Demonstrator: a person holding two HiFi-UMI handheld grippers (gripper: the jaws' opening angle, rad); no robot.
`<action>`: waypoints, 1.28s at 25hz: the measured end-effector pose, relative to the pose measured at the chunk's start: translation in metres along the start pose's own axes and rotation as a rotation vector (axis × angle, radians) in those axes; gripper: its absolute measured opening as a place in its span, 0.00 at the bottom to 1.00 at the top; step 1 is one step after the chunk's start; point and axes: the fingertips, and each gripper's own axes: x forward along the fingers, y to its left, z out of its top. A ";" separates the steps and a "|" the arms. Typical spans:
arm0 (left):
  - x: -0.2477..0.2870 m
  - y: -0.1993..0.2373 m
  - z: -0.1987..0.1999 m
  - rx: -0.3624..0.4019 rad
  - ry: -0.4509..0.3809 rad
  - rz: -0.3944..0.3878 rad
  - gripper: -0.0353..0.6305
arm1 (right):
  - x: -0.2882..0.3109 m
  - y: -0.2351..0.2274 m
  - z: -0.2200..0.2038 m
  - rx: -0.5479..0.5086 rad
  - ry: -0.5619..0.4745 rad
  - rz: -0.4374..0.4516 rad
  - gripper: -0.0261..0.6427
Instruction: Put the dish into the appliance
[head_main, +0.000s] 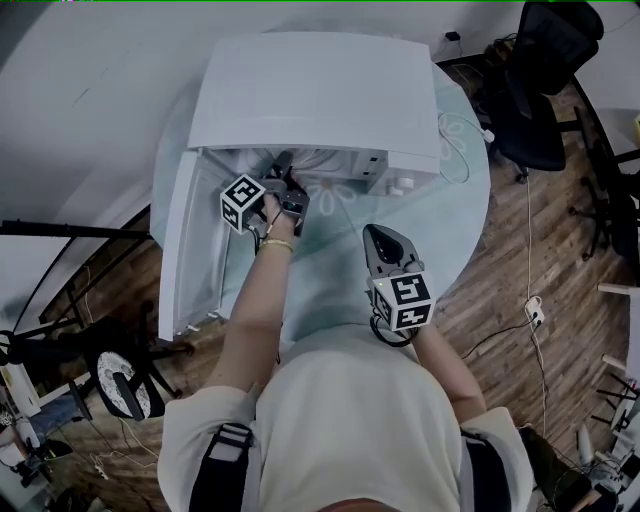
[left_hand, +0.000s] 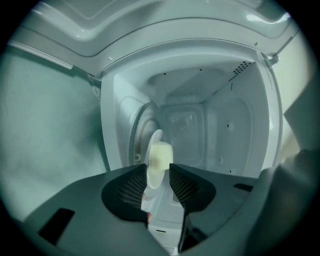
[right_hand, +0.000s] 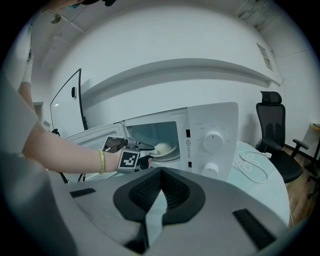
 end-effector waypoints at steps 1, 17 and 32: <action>-0.001 0.001 -0.001 0.001 0.003 0.002 0.24 | -0.001 0.001 0.000 0.000 -0.002 0.001 0.05; -0.024 0.023 -0.012 -0.017 0.019 0.046 0.29 | -0.012 0.015 -0.005 -0.006 -0.012 0.003 0.05; -0.069 0.019 -0.032 0.028 0.044 0.036 0.20 | -0.030 0.044 -0.016 -0.024 -0.029 0.029 0.05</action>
